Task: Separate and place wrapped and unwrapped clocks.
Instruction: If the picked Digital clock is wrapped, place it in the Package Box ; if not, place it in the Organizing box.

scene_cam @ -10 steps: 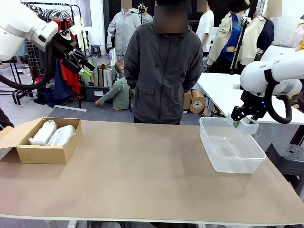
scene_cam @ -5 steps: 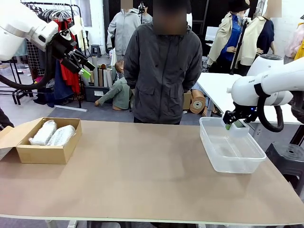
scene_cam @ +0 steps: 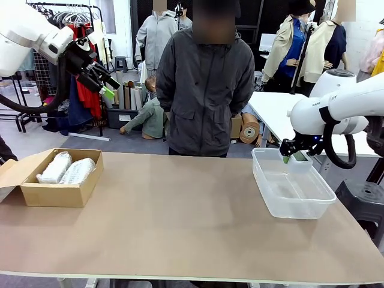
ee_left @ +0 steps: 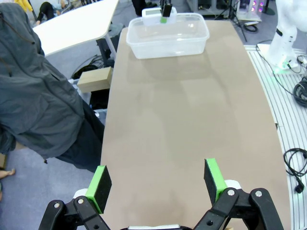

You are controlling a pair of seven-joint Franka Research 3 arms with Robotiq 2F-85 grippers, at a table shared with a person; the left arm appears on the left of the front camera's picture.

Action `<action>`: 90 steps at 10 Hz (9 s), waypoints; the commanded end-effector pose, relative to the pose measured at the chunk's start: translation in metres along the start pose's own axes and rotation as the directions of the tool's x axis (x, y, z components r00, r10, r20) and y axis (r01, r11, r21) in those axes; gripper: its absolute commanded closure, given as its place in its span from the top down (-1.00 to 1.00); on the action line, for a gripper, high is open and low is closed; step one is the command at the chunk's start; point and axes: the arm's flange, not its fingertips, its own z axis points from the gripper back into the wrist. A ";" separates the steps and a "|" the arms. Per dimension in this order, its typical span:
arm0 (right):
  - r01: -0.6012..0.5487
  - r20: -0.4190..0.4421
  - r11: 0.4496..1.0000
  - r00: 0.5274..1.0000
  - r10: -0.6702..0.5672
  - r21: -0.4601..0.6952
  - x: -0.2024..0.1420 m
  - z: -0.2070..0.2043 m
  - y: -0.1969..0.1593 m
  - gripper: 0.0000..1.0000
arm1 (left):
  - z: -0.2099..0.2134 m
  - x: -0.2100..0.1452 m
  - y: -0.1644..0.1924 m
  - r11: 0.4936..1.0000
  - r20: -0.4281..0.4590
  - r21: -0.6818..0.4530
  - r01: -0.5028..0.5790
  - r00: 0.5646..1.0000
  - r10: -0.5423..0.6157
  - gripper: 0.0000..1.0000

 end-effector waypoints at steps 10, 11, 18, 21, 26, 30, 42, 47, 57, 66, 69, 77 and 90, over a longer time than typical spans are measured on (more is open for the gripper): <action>0.015 -0.109 0.999 0.994 -0.010 0.050 0.008 -0.044 -0.003 -1.00 | 0.001 0.001 -0.001 1.000 -0.001 0.005 0.007 1.000 -0.007 1.00; 0.024 -0.125 0.998 0.992 -0.017 0.054 0.008 -0.053 -0.003 -1.00 | 0.001 0.001 -0.001 1.000 -0.001 0.005 0.007 1.000 -0.007 1.00; 0.021 -0.227 0.998 0.974 -0.007 0.057 0.005 -0.093 0.005 -1.00 | 0.001 0.001 -0.001 1.000 -0.001 0.005 0.007 1.000 -0.007 1.00; 0.030 -0.265 0.998 0.964 -0.014 0.058 0.003 -0.104 0.007 -0.93 | 0.001 0.001 -0.001 1.000 -0.001 0.005 0.007 1.000 -0.007 1.00; 0.039 -0.302 0.998 0.953 -0.022 0.052 0.001 -0.108 0.007 0.67 | 0.001 0.001 -0.001 1.000 -0.001 0.005 0.007 1.000 -0.007 1.00; 0.036 -0.304 0.998 0.953 -0.019 0.048 0.000 -0.103 0.005 1.00 | 0.001 0.001 -0.001 1.000 -0.001 0.005 0.007 1.000 -0.007 1.00; -0.508 -0.314 0.839 0.778 0.545 0.197 -0.018 -0.002 0.018 1.00 | 0.001 0.001 -0.001 1.000 -0.001 0.005 0.007 1.000 -0.007 1.00; -0.741 -0.162 0.510 0.493 0.855 0.437 -0.026 0.027 0.018 1.00 | 0.001 0.001 -0.001 1.000 -0.001 0.005 0.007 1.000 -0.007 1.00; -0.802 0.209 0.119 0.292 0.933 0.585 -0.019 0.014 0.050 1.00 | 0.001 0.001 -0.001 1.000 -0.001 0.005 0.007 1.000 -0.007 1.00; -0.959 0.749 -0.127 0.111 0.653 0.253 0.012 0.071 0.040 1.00 | 0.001 0.001 -0.001 1.000 -0.001 0.005 0.007 1.000 -0.007 1.00; -0.976 0.783 -0.015 0.163 0.600 0.215 0.023 0.089 0.030 1.00 | 0.001 0.001 -0.001 1.000 -0.001 0.005 0.007 1.000 -0.007 1.00; -0.970 0.768 0.013 0.200 0.609 0.243 0.038 0.101 0.025 1.00 | 0.001 0.001 -0.001 1.000 -0.001 0.005 0.007 1.000 -0.007 1.00; -0.970 0.768 0.013 0.200 0.609 0.243 0.038 0.101 0.025 1.00 | 0.001 0.001 -0.001 1.000 -0.001 0.005 0.007 1.000 -0.007 1.00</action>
